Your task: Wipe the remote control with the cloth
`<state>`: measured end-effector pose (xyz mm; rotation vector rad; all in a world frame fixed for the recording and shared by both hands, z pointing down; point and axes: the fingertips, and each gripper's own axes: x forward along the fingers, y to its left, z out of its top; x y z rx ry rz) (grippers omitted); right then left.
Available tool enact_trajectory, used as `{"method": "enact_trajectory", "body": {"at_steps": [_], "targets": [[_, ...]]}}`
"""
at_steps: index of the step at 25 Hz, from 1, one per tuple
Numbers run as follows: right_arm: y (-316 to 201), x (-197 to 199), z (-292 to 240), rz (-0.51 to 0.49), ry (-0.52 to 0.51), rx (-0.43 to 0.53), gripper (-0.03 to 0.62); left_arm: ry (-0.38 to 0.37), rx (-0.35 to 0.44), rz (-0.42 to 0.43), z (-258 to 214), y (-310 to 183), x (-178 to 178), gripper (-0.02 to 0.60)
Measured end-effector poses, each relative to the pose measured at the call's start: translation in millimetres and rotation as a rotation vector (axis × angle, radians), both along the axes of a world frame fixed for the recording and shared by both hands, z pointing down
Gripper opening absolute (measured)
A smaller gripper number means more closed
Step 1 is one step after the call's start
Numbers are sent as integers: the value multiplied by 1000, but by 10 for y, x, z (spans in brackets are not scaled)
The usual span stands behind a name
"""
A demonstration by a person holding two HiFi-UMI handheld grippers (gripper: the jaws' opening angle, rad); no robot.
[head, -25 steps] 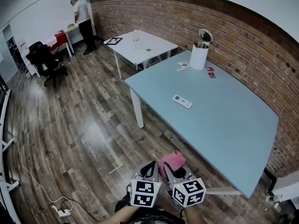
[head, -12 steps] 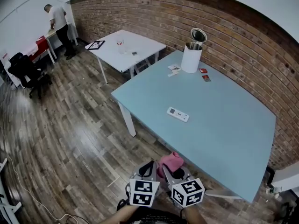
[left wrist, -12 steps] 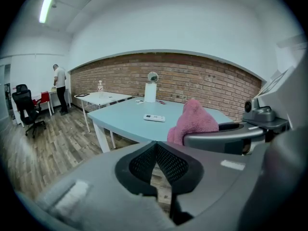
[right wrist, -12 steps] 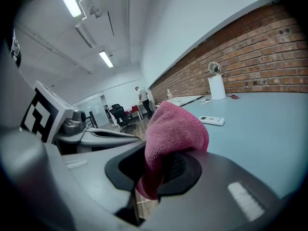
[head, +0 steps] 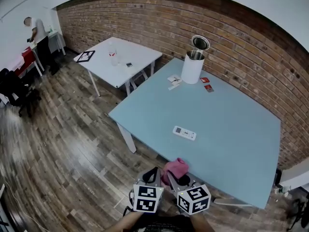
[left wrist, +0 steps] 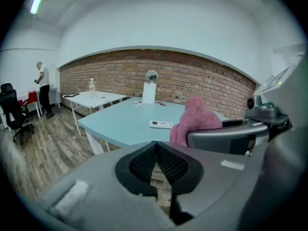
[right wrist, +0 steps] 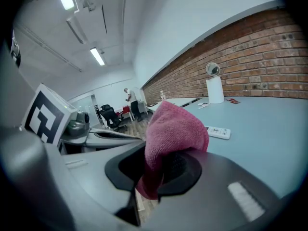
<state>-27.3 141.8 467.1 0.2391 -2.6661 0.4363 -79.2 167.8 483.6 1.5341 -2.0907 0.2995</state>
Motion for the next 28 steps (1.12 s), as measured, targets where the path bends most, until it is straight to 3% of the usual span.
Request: {"method": "enact_trajectory", "body": {"at_steps": [11,28], "targets": [[-262,-132,6,106,23,20,64,25,14,125,72,-345,-193,0],[-1089,-338,86,204,-10,-15,64,-23,-83,321,297,-1142,-390,-2]]}}
